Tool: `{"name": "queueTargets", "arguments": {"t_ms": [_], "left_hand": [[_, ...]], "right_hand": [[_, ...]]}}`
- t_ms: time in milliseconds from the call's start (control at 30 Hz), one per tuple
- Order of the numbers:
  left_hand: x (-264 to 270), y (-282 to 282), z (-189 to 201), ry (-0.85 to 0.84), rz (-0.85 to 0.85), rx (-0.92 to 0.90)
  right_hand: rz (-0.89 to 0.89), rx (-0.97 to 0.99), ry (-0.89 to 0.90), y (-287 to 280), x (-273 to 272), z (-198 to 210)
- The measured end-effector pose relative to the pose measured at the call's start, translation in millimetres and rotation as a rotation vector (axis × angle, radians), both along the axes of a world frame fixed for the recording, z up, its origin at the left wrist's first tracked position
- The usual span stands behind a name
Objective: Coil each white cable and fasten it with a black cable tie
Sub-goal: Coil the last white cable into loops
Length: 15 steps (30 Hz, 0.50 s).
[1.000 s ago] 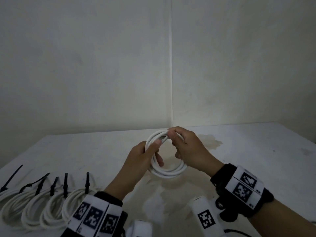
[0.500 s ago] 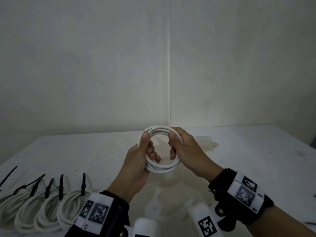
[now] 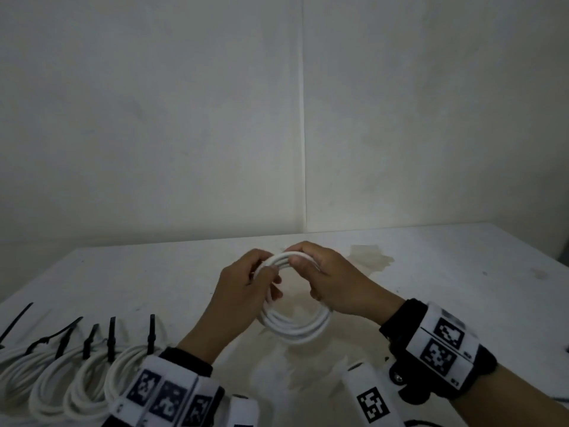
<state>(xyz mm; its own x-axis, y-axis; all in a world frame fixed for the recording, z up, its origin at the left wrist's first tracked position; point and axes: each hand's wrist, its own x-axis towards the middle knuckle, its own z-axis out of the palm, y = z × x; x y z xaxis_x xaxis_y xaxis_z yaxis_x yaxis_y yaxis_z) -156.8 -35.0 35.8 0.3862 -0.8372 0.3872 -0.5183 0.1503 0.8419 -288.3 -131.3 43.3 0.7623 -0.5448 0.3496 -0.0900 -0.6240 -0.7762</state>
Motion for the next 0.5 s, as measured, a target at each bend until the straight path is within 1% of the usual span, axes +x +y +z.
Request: {"name": "queueTargets", "arguments": {"t_ms": [67,133,167,233,300,367,433,500], "left_hand": [[0,2,7,0.055,-0.148,0.103],[-1,1,10,0.042,-0.231,0.131],[-2,0,11,0.058,-0.233,0.126],[-6,-2,7,0.149,-0.194,0.091],[-12,-4,2,0.269,-0.128,0.028],[-17,-5,-3,0.373,-0.091,-0.032],[-21,-7,-4,0.470,-0.090,-0.024],[-21,-7,0,0.557,-0.124,0.047]], "right_hand": [[0.041,0.074,0.015,-2,-2,2],[0.033,0.129,-0.005,-4,-2,3],[0.008,0.134,-0.023,-4,-2,3],[-0.061,0.133,-0.090,-4,0,2],[-0.125,0.194,-0.173,0,3,0],[-0.165,0.266,-0.219,4,6,-2],[-0.209,0.224,-0.230,3,7,-4],[-0.230,0.106,-0.193,-1,5,-5]]}}
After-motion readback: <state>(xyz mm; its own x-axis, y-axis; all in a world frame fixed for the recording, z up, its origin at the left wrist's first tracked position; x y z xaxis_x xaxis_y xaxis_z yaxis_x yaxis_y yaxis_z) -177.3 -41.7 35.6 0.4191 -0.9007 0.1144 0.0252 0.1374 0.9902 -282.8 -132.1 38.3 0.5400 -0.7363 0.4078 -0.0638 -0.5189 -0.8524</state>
